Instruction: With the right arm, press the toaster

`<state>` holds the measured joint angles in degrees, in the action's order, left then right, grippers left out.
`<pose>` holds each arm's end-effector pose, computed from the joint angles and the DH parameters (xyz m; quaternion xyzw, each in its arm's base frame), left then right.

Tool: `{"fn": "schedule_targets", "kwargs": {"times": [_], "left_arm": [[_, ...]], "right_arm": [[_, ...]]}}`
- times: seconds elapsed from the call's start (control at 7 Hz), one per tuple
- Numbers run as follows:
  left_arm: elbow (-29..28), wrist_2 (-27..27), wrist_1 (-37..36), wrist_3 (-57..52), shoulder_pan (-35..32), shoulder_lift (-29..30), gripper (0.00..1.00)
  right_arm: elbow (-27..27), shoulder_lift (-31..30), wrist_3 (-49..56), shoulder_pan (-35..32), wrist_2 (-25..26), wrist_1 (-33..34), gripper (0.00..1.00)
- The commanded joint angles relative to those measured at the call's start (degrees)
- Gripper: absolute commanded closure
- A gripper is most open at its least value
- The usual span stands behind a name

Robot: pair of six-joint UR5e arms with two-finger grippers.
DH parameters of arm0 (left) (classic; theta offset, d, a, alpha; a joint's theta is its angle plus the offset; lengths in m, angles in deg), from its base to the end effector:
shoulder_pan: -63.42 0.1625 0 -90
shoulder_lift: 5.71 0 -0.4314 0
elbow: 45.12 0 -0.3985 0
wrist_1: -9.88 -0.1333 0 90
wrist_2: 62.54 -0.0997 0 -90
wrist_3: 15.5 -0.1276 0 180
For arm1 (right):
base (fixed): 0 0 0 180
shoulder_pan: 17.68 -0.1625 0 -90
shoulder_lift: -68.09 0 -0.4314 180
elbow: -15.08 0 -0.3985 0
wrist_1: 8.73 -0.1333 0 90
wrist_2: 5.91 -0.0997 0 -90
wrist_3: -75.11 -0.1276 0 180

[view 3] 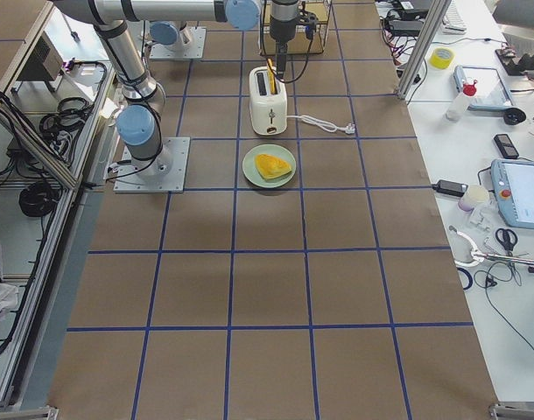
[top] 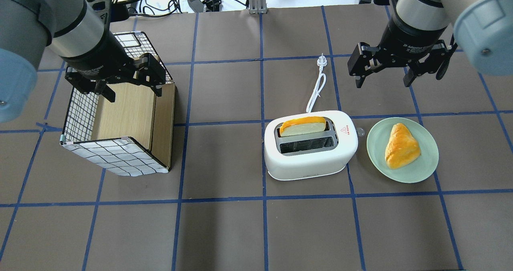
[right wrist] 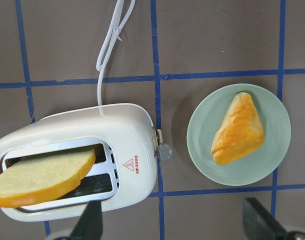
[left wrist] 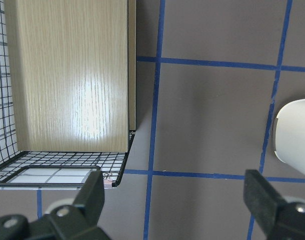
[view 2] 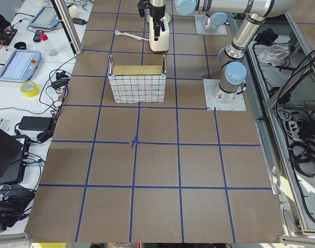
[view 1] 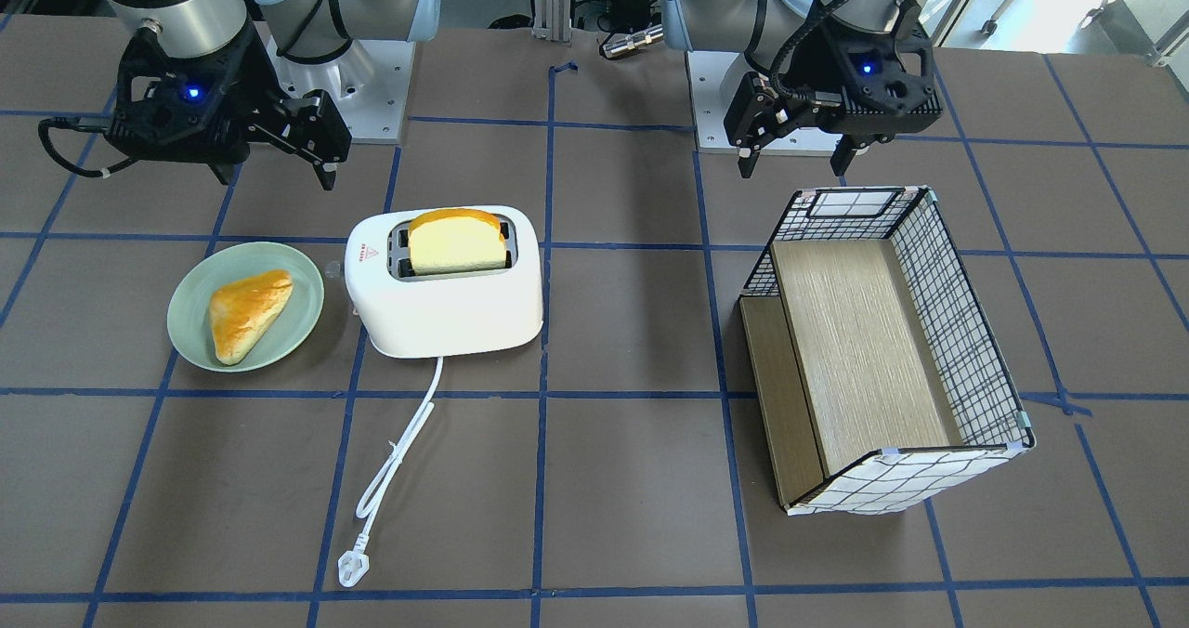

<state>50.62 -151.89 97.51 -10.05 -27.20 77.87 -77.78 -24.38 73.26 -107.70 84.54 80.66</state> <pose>-0.1397 -0.4551 0.4738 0.0420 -0.9987 0.0263 0.0071 0.1325 -0.4773 0.4615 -0.0159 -0.9998 -0.0087 0.0041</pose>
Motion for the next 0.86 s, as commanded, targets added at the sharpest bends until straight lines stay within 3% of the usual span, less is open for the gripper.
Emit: {"fn": "schedule_targets", "kwargs": {"times": [0.0,0.71], "left_arm": [[-0.03,-0.04,0.0,0.0,0.0,0.0,0.0],[-0.03,-0.04,0.0,0.0,0.0,0.0,0.0]], "right_arm": [[-0.04,0.26,0.36,0.03,0.17,-0.17,0.0],[-0.48,0.27,-0.43,0.12,0.87,0.09,0.0]]}}
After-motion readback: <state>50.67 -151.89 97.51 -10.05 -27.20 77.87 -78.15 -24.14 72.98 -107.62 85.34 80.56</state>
